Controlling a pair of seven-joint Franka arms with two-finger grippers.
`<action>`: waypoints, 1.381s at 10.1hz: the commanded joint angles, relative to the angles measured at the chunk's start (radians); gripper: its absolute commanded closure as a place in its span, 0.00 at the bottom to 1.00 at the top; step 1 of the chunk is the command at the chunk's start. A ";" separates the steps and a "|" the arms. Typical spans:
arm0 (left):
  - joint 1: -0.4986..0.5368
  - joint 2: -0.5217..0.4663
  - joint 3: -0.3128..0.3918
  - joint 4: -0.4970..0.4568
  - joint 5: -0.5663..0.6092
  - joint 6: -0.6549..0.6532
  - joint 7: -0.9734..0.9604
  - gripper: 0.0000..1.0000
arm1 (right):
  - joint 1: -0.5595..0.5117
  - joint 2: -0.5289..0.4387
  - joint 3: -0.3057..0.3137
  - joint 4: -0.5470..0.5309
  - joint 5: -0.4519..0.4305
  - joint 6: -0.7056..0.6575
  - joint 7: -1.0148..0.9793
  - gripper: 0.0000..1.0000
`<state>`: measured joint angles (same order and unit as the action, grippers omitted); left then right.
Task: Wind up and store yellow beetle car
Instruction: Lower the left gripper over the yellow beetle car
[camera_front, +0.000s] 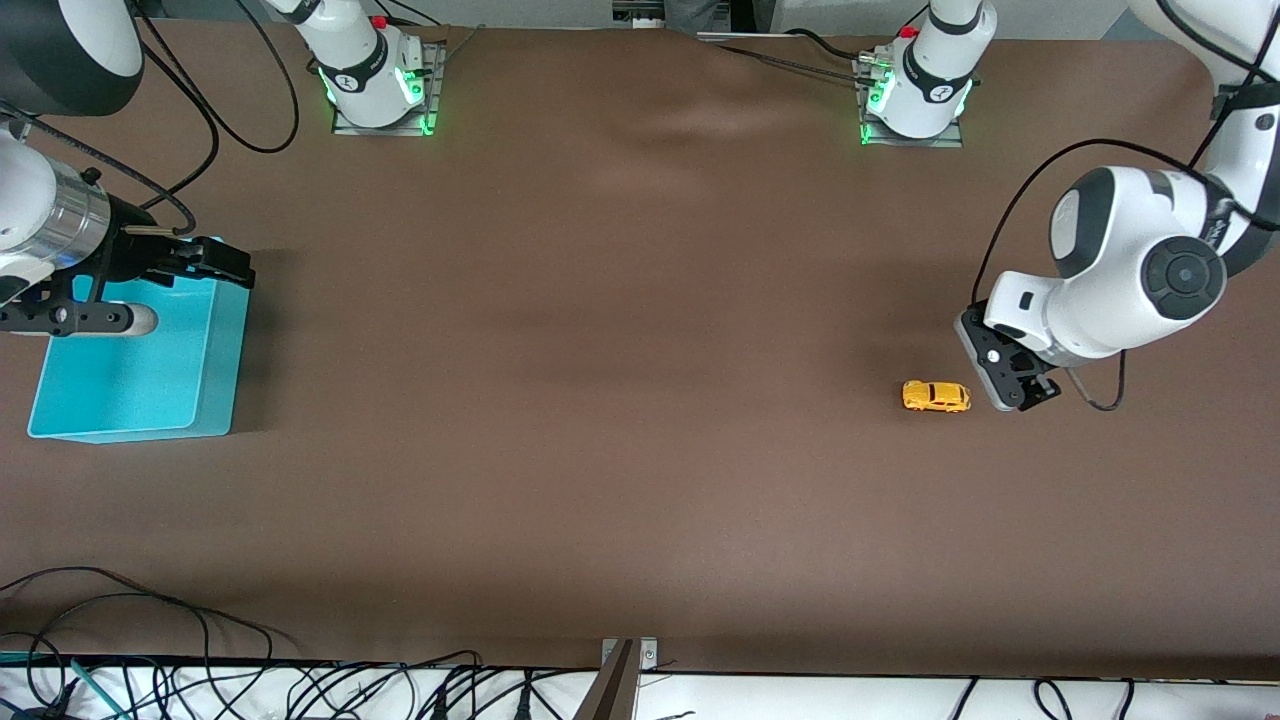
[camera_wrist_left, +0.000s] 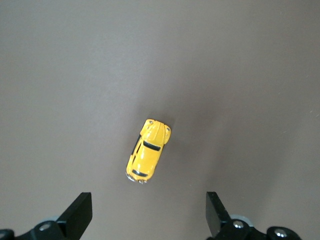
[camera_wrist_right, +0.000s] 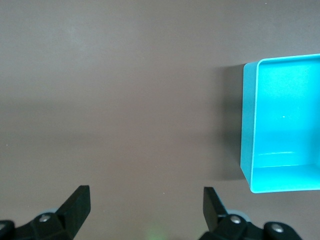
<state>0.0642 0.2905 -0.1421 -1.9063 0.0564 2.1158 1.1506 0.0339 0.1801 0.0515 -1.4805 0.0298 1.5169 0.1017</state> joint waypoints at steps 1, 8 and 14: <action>0.020 0.031 -0.002 -0.086 0.019 0.169 0.147 0.00 | -0.011 0.002 0.004 0.012 0.019 -0.015 -0.017 0.00; 0.054 0.169 0.001 -0.132 0.025 0.331 0.383 0.00 | -0.011 0.002 0.002 0.012 0.019 -0.015 -0.019 0.00; 0.051 0.211 -0.002 -0.132 0.037 0.368 0.385 0.17 | -0.009 0.001 0.004 0.012 0.021 -0.015 -0.017 0.00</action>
<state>0.1159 0.4981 -0.1415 -2.0394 0.0739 2.4701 1.5201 0.0324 0.1803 0.0515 -1.4805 0.0298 1.5167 0.1004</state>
